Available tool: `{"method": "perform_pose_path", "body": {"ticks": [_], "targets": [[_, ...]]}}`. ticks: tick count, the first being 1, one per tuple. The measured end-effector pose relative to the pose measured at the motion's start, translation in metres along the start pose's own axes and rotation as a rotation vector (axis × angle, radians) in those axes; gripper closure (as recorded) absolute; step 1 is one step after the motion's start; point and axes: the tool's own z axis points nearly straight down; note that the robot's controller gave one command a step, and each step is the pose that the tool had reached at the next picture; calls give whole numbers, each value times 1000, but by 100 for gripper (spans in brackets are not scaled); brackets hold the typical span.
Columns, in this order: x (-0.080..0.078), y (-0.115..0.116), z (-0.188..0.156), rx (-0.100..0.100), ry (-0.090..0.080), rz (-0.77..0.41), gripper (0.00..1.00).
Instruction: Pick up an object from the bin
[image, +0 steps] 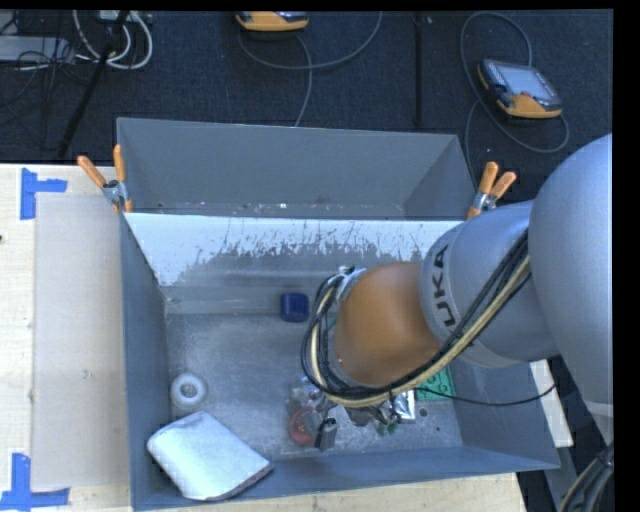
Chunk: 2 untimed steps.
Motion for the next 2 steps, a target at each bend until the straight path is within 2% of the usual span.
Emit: {"method": "perform_pose_path", "body": {"ticks": [1,2], "targets": [[11,-1,-101,0,7,-65,100],[0,0,-177,1,5,-99,100]]}}
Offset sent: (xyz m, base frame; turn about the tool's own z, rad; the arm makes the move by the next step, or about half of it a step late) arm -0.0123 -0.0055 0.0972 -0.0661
